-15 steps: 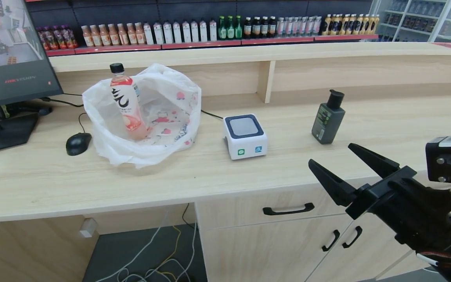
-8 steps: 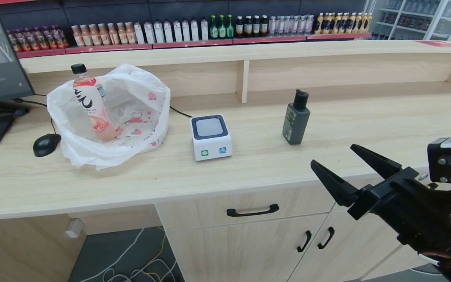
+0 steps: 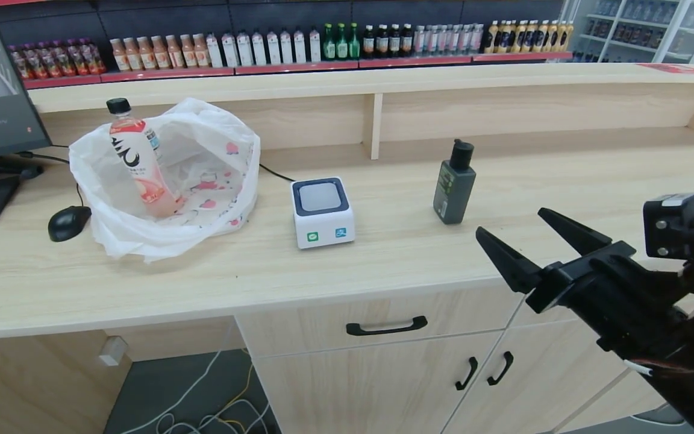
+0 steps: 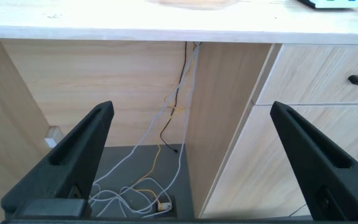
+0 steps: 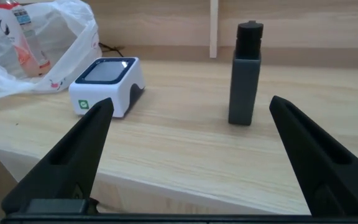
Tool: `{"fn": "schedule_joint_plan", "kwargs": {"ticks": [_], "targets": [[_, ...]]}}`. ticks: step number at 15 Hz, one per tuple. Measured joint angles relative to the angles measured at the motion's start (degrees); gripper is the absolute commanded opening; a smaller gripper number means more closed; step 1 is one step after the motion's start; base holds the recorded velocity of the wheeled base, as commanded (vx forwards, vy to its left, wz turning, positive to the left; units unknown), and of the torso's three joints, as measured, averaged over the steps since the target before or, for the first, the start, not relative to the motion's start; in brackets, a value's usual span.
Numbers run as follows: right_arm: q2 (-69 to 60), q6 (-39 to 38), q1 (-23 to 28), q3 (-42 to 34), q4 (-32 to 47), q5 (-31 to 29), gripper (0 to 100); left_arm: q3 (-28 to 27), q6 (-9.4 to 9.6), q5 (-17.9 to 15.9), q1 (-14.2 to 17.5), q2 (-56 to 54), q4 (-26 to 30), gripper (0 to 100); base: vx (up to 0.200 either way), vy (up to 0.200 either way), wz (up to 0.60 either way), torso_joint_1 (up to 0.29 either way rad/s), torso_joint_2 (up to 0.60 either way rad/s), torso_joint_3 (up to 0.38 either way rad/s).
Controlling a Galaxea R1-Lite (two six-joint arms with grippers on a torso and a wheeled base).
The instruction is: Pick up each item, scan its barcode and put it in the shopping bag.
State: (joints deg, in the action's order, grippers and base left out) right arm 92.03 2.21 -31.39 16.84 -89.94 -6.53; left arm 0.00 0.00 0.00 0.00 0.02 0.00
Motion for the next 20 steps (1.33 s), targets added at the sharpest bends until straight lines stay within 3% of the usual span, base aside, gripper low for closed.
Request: {"fn": "schedule_joint_plan", "kwargs": {"ticks": [5,12,16,20], "targets": [[3.7,0.1,3.9,8.4,1.0,2.3,100,0.0,0.0,0.0,0.0,0.0,0.0,100,0.0,0.0,0.0,0.0,0.0,0.0],[9.0,0.0,12.2,21.5,14.3,6.0,100,0.0,0.0,0.0,0.0,0.0,0.0,100,0.0,0.0,0.0,0.0,0.0,0.0],[12.9,3.3,12.6,33.1,22.3,6.1,100,0.0,0.0,0.0,0.0,0.0,0.0,100,0.0,0.0,0.0,0.0,0.0,0.0],[17.6,4.3,12.3,39.7,24.5,6.0,100,0.0,0.0,0.0,0.0,0.0,0.0,100,0.0,0.0,0.0,0.0,0.0,0.0]]}}
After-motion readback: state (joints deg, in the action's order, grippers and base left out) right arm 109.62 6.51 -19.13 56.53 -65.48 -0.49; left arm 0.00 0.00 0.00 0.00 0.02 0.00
